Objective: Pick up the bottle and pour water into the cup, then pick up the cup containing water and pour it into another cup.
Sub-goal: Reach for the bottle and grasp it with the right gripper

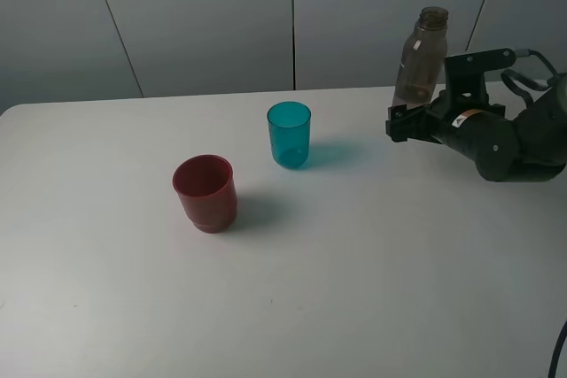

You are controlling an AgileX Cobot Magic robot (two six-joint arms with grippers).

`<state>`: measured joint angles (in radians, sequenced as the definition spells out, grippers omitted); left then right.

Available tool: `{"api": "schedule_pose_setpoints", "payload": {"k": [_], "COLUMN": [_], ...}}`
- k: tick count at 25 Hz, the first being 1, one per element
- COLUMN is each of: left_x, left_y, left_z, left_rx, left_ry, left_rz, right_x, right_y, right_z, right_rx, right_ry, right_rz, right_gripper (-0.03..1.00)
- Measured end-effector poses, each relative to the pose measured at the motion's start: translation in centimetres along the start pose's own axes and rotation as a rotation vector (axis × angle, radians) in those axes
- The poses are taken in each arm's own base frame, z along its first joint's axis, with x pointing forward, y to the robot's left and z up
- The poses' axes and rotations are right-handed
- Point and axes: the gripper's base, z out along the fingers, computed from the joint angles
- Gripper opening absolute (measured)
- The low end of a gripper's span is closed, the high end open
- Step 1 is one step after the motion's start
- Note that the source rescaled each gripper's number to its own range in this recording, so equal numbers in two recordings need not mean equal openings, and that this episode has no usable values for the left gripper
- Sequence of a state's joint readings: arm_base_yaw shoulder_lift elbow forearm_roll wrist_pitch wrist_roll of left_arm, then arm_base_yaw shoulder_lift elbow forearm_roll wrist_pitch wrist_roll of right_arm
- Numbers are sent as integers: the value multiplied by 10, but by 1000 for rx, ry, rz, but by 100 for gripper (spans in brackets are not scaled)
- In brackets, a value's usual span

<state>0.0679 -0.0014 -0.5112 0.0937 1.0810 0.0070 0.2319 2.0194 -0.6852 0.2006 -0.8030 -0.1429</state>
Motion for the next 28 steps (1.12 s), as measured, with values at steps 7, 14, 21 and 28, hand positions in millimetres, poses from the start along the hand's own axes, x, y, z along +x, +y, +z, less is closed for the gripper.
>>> {"api": "schedule_pose_setpoints", "payload": {"k": [7, 14, 21, 28], "left_x": [0, 0, 0, 0], "left_y": [0, 0, 0, 0], "left_z": [0, 0, 0, 0], "left_rx": [0, 0, 0, 0], "left_ry": [0, 0, 0, 0], "left_rz": [0, 0, 0, 0], "right_x": [1, -2, -4, -11], "right_y": [1, -1, -1, 0], "right_z": [19, 29, 40, 49], "right_rx": [20, 54, 76, 80], "right_ry": [-20, -91, -140, -170], "right_rz": [13, 26, 38, 46], "right_gripper": [100, 100, 100, 100]}}
